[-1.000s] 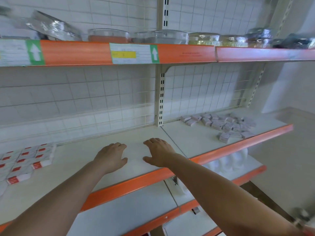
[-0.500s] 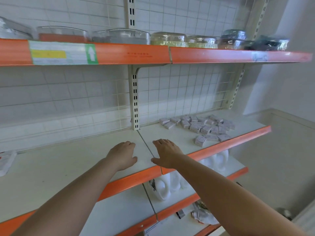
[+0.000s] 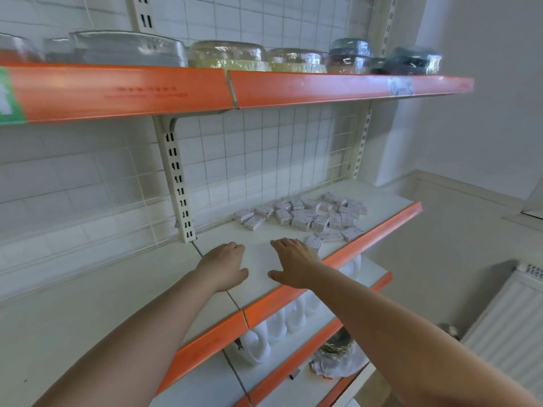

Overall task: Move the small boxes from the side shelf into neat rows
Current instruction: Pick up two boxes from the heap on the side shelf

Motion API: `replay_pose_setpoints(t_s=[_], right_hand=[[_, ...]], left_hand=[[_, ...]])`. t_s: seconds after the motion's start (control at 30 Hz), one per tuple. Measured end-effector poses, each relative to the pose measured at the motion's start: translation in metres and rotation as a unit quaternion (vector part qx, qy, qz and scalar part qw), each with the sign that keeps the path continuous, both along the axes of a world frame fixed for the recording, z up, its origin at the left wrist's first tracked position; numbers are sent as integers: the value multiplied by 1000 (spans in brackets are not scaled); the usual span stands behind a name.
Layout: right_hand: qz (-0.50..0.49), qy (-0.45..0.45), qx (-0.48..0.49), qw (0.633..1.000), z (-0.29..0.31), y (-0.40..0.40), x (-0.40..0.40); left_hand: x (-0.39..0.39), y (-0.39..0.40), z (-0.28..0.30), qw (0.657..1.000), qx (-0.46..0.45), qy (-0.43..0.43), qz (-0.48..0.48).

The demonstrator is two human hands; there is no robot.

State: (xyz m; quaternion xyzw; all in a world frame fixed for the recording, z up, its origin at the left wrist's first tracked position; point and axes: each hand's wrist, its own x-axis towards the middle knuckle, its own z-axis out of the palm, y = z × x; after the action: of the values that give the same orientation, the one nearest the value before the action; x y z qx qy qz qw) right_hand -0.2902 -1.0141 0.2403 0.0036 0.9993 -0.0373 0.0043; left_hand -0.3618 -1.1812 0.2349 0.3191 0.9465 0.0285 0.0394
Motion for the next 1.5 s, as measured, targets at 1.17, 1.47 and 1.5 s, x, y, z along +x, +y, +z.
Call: replay_pose_setpoints(t_s=[1.17,1.47,1.5], right_hand=[[103,-30,11,994,-8,241,-103],[126,-51,-2,991,-20,263,-132],[130,-55,-1,990,-21,263,-135]], left_hand=[[-62,218,-16,996,14,-17,91],[-78,233,-23,994,0,3,113],[-81,234,-24,994,-1,9,109]])
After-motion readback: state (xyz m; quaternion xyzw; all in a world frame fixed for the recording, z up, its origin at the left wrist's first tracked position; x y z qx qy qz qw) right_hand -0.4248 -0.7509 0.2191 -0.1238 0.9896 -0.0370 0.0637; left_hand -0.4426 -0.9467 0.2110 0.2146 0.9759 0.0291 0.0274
